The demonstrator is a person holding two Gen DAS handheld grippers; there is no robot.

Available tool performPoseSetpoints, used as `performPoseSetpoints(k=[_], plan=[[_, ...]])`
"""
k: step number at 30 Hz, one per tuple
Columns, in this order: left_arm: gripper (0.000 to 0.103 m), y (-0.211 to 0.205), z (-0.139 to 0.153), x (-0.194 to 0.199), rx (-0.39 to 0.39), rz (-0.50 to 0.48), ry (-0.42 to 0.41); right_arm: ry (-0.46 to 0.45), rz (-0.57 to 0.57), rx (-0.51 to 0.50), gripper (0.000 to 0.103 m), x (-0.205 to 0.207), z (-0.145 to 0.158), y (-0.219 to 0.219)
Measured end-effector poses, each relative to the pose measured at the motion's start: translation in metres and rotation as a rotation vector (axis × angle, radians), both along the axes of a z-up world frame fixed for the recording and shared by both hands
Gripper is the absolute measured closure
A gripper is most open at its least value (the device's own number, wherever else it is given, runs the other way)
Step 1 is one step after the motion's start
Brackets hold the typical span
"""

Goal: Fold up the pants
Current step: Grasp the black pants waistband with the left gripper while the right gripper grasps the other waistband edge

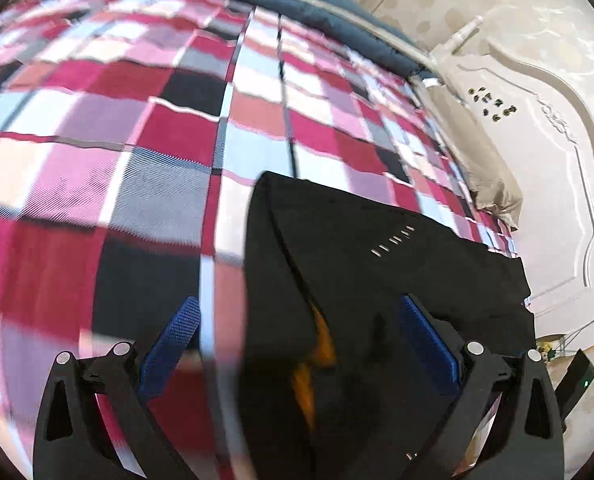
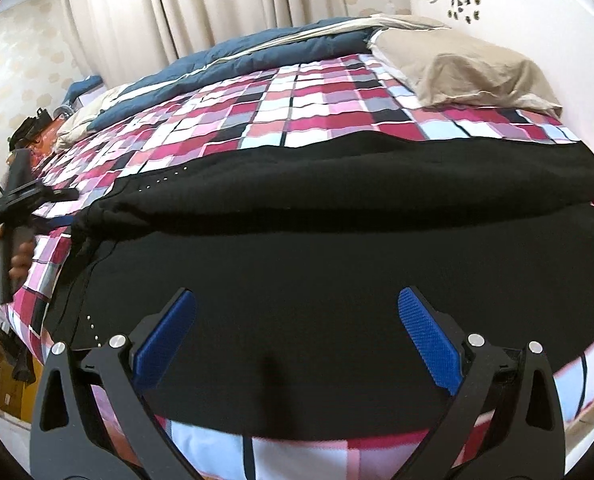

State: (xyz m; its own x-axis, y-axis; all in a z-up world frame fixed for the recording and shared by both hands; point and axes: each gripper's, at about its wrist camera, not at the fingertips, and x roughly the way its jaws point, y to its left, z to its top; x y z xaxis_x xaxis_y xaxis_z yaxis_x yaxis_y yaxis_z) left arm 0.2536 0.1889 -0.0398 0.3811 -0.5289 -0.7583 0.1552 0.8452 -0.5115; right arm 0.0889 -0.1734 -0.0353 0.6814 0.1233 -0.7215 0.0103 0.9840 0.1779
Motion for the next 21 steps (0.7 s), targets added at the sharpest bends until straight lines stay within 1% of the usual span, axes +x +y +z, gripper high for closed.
performPoseSetpoints(k=[2,4,5,7,8,11,13,15,16,19,20,21], plan=[[0.005,0.003,-0.011,0.017,-0.066,-0.025,0.036,0.012,0.008,0.006,0.002,0.006,-0.002,-0.001],[0.005,0.004,-0.014,0.028,-0.124,-0.039,0.04,0.022,0.005,0.01,0.002,0.01,-0.005,-0.003],[0.005,0.005,-0.014,0.034,-0.179,-0.054,0.045,0.028,0.003,0.016,0.002,0.012,-0.007,-0.005],[0.005,0.003,-0.019,0.045,-0.323,-0.08,0.107,0.041,-0.003,0.036,0.002,0.017,-0.01,-0.009],[0.005,0.001,-0.021,0.049,-0.354,-0.083,0.128,0.045,-0.007,0.049,0.002,0.019,-0.012,-0.01],[0.005,-0.01,-0.019,0.054,-0.348,-0.121,0.129,0.065,-0.016,0.09,0.002,0.028,-0.016,-0.014],[0.005,-0.014,-0.018,0.056,-0.364,-0.123,0.128,0.077,-0.002,0.124,0.002,0.035,-0.018,-0.015],[0.005,-0.014,-0.019,0.06,-0.392,-0.109,0.132,0.081,0.036,0.144,0.002,0.044,-0.016,-0.014],[0.005,-0.015,-0.02,0.062,-0.396,-0.108,0.136,0.075,0.065,0.152,0.002,0.05,-0.013,-0.015],[0.008,-0.02,-0.021,0.066,-0.358,-0.124,0.138,0.02,0.128,0.157,0.002,0.074,0.005,-0.025],[0.013,-0.022,-0.02,0.066,-0.336,-0.134,0.133,-0.005,0.154,0.153,0.002,0.085,0.011,-0.03],[0.028,-0.025,-0.021,0.068,-0.311,-0.14,0.131,-0.025,0.174,0.144,0.002,0.097,0.017,-0.036]])
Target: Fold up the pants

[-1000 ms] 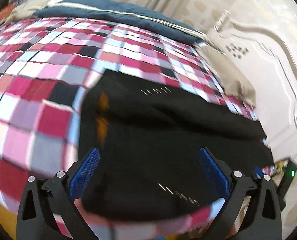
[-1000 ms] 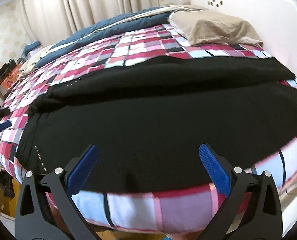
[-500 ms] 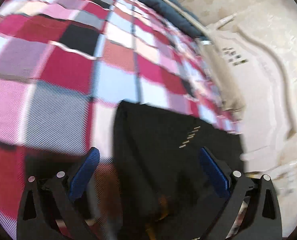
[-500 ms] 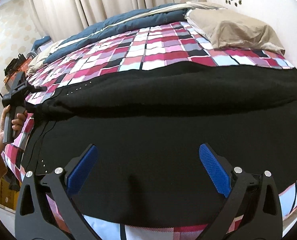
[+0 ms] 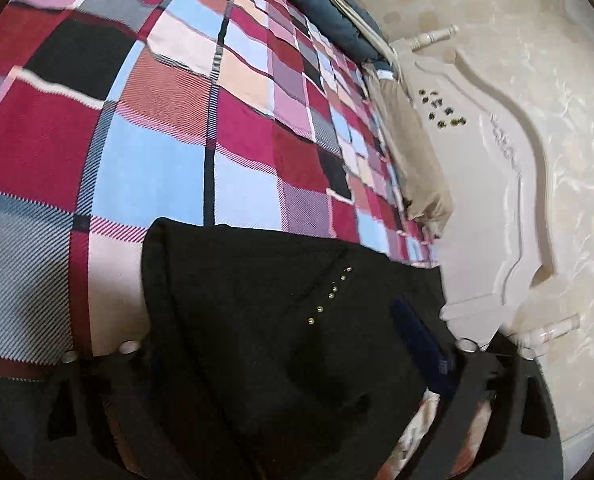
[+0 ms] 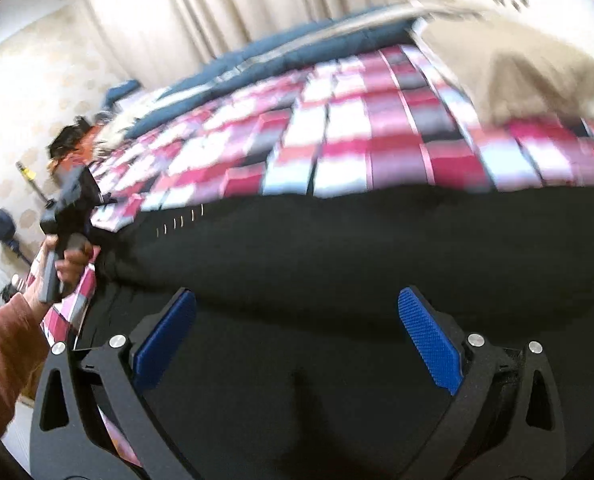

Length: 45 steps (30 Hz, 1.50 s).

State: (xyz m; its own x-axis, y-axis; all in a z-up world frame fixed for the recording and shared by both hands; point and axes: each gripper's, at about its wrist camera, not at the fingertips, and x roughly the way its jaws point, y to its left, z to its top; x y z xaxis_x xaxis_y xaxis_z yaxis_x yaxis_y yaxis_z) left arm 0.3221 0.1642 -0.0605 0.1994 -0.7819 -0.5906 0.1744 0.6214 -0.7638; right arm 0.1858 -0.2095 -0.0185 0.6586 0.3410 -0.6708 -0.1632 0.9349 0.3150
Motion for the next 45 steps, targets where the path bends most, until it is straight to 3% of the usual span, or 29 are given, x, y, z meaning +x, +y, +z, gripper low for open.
performPoseSetpoints(k=[2,9,13,14,15,16,17,18,19,21,28,33,40,43,45], plan=[[0.047,-0.001,-0.006,0.004,0.023,0.0,0.02,-0.011,0.063,-0.012,0.002,0.035,0.007,-0.013],[0.07,-0.003,-0.011,0.009,0.113,0.017,0.014,0.169,0.321,-0.14,0.002,0.142,-0.022,-0.011],[0.085,0.0,-0.012,0.012,0.14,0.034,0.028,0.236,0.423,-0.169,0.004,0.162,-0.04,0.007],[0.088,0.003,-0.014,0.013,0.139,0.043,0.039,0.251,0.447,-0.188,0.01,0.165,-0.044,0.013],[0.09,0.005,-0.015,0.013,0.129,0.048,0.049,0.277,0.47,-0.203,0.041,0.168,-0.05,0.018],[0.091,0.005,-0.016,0.014,0.122,0.055,0.053,0.304,0.485,-0.212,0.054,0.167,-0.055,0.023],[0.093,0.006,-0.016,0.014,0.123,0.06,0.051,0.309,0.479,-0.24,0.056,0.167,-0.057,0.026],[0.093,0.005,-0.015,0.014,0.131,0.058,0.043,0.3,0.483,-0.249,0.08,0.165,-0.056,0.028],[0.094,0.003,-0.013,0.014,0.144,0.055,0.029,0.303,0.496,-0.229,0.091,0.163,-0.053,0.028],[0.095,-0.001,-0.006,0.013,0.158,0.051,-0.001,0.28,0.465,-0.21,0.092,0.16,-0.043,0.023],[0.095,0.001,0.031,-0.002,0.064,0.062,-0.125,0.01,0.352,-0.251,0.093,0.099,0.018,0.018],[0.095,0.004,0.057,-0.043,0.016,0.04,-0.219,-0.143,0.317,-0.333,0.093,0.029,0.041,0.027],[0.094,0.017,0.055,-0.119,-0.025,0.048,-0.261,-0.236,0.257,-0.435,0.093,-0.066,0.012,0.041],[0.089,0.029,0.045,-0.146,-0.067,0.081,-0.251,-0.23,0.229,-0.438,0.093,-0.091,-0.006,0.041],[0.08,0.034,0.039,-0.163,-0.067,0.098,-0.253,-0.213,0.218,-0.428,0.092,-0.102,-0.018,0.041]])
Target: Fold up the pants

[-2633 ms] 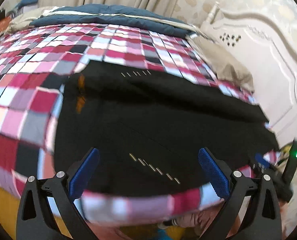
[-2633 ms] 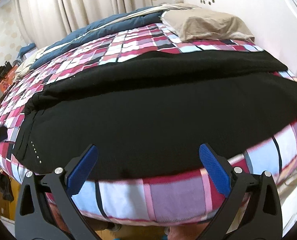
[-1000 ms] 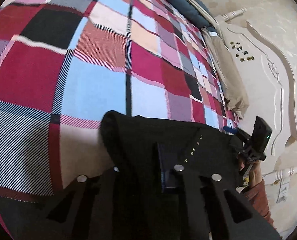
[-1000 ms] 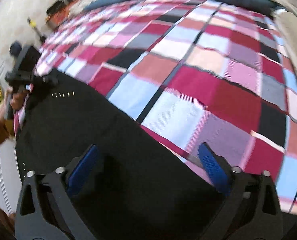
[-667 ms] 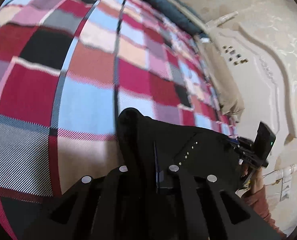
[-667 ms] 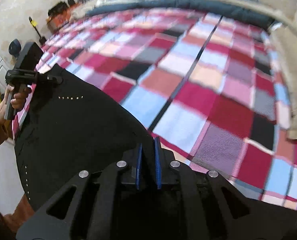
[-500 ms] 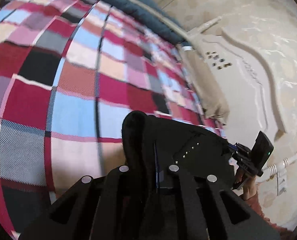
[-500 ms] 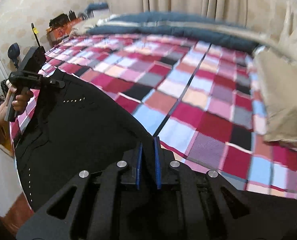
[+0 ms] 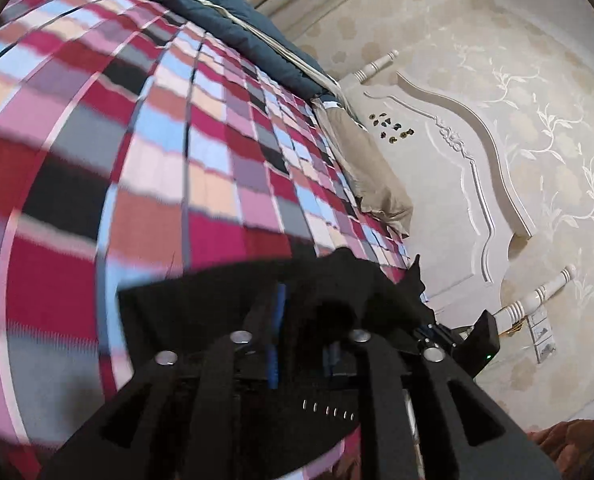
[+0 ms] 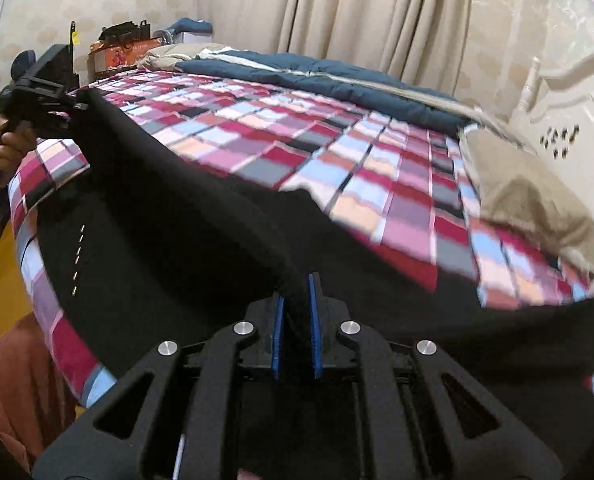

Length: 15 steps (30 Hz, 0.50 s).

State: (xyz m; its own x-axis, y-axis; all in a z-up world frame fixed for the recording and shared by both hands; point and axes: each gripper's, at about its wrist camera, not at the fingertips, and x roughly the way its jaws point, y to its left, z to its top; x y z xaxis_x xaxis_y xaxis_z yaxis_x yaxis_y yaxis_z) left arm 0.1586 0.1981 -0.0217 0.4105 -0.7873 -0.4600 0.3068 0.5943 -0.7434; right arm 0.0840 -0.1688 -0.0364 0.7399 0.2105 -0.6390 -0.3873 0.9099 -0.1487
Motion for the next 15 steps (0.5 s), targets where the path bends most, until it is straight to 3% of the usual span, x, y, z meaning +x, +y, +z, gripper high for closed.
performPoseSetpoints(k=[10,11,12,14,15], plan=[[0.07,0.011,-0.042,-0.051,0.105,0.065,0.062,0.042,-0.032,-0.034,0.088,-0.038,-0.043,0.011],[0.065,0.014,-0.043,-0.055,0.112,0.075,0.058,0.038,-0.037,-0.035,0.088,-0.04,-0.043,0.012],[0.051,0.017,-0.042,-0.06,0.133,0.091,0.058,0.033,-0.043,-0.035,0.085,-0.042,-0.043,0.013],[0.047,0.024,-0.043,-0.071,0.158,0.125,0.046,0.044,-0.056,-0.007,0.075,-0.046,-0.043,0.011],[0.047,0.028,-0.044,-0.075,0.163,0.133,0.049,0.055,-0.062,0.023,0.064,-0.048,-0.042,0.009]])
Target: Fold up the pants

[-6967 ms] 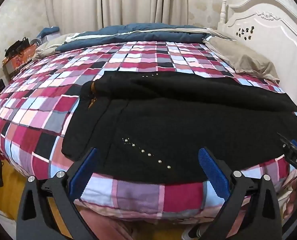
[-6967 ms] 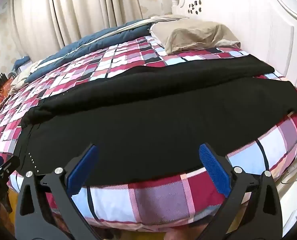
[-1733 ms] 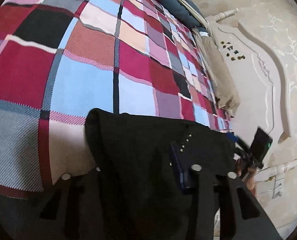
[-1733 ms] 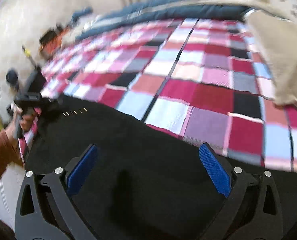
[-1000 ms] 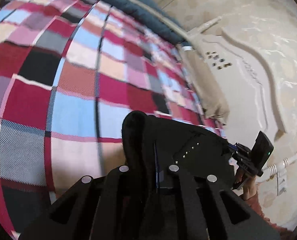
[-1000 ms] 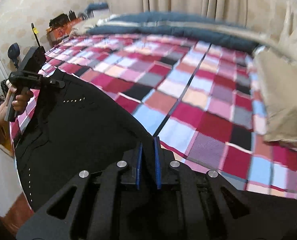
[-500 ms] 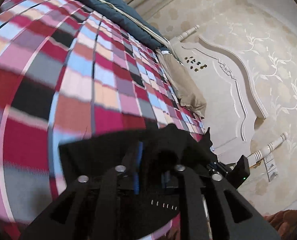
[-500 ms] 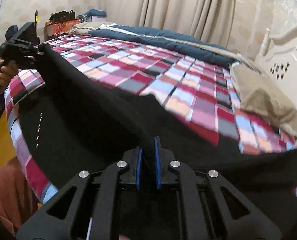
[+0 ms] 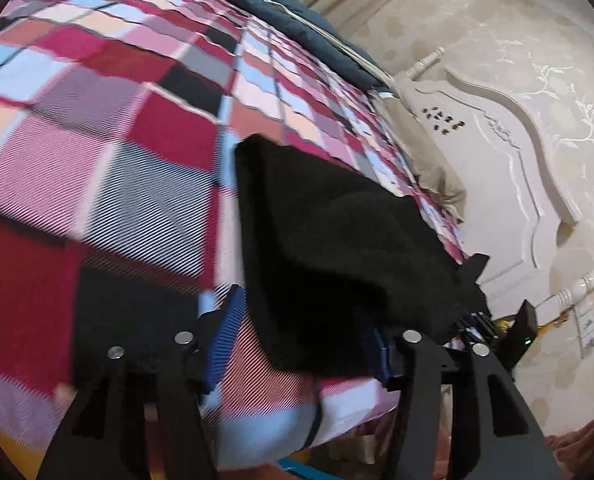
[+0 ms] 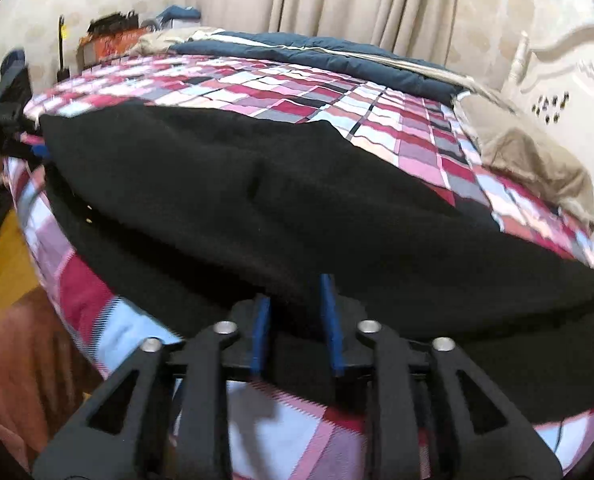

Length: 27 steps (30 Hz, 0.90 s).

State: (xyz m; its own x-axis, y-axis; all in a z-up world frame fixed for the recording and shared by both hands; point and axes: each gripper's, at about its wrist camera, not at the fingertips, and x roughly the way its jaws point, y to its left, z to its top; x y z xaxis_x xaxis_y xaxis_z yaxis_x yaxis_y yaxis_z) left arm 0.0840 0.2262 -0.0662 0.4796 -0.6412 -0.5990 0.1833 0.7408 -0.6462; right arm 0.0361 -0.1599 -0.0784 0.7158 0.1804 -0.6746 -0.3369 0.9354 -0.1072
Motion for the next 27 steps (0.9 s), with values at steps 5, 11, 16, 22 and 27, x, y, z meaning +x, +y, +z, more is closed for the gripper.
performPoseSetpoints(k=[5,11,16,22,27], plan=[[0.047,0.016,-0.002,-0.031,-0.043,0.107,0.036,0.035,-0.033,0.131,0.044,-0.02,0.007,-0.01],[0.047,0.003,0.002,-0.064,-0.167,0.189,0.026,0.164,-0.133,0.471,0.043,-0.028,0.003,-0.044],[0.047,-0.018,0.001,-0.074,-0.199,0.215,0.028,0.205,-0.176,0.62,0.043,-0.028,0.001,-0.06],[0.047,-0.045,-0.001,-0.059,-0.186,0.219,0.028,0.25,-0.219,0.81,0.037,-0.028,-0.007,-0.077],[0.047,-0.043,-0.007,-0.05,-0.21,0.262,0.054,0.27,-0.242,0.891,0.036,-0.03,-0.012,-0.081]])
